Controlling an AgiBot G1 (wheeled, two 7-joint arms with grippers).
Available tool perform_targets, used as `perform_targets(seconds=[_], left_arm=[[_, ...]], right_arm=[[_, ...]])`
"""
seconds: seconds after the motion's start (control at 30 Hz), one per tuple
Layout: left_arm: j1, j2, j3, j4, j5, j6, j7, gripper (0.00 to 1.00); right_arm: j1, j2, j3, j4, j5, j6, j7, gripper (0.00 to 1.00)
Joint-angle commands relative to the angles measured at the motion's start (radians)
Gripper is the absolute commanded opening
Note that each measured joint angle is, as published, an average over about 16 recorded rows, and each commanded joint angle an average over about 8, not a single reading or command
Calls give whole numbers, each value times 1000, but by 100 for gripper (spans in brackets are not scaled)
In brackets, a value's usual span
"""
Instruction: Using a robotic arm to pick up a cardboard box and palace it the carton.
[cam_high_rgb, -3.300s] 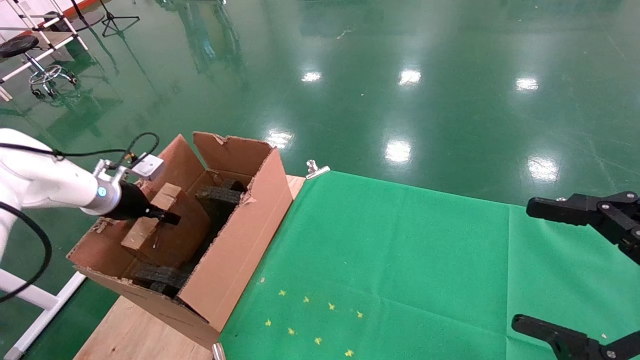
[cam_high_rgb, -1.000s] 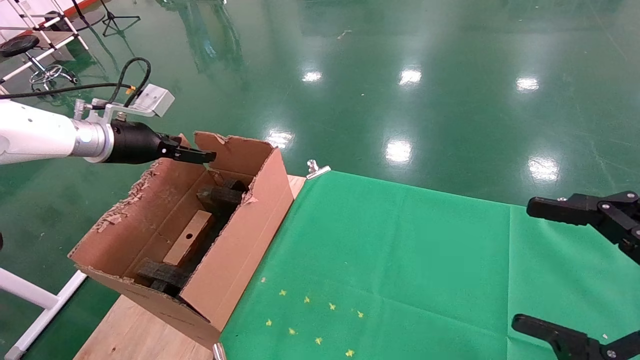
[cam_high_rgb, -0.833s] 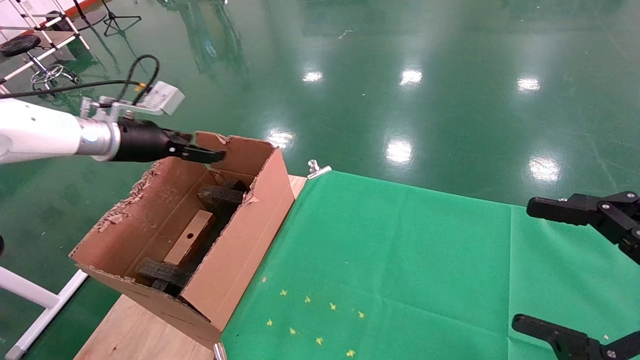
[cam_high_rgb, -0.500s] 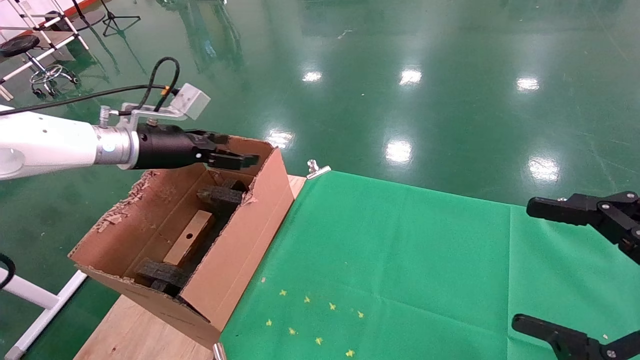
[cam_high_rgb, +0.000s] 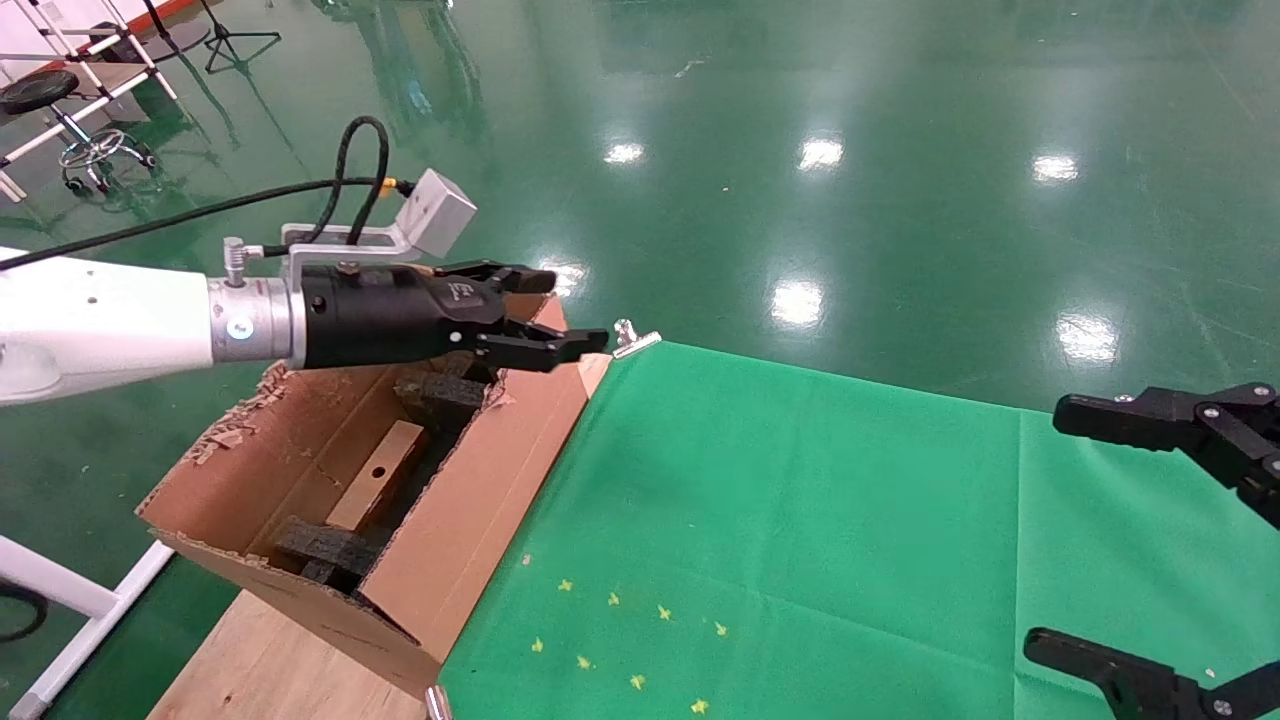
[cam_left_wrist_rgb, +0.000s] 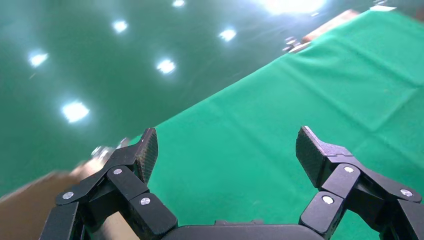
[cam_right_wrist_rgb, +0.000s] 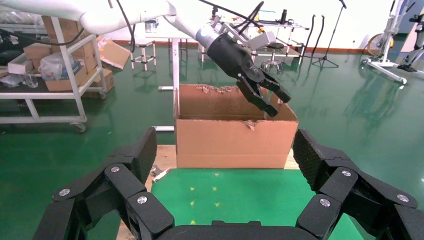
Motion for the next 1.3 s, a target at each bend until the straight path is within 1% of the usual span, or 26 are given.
perform_targets(seconds=[0.03, 0.9, 1.1, 1.3], left_arm=[[23, -5, -14, -31, -33, 15, 13, 100], [325, -65, -201, -440, -468, 216, 177, 100], [370, -74, -229, -502, -534, 246, 200, 100], [377, -76, -234, -509, -544, 251, 202, 100]], right_arm=[[0, 0, 0, 0, 0, 0, 0, 100], [0, 0, -1, 0, 0, 0, 0, 100], [0, 0, -1, 0, 1, 0, 0, 100], [0, 0, -1, 0, 1, 1, 0, 100]])
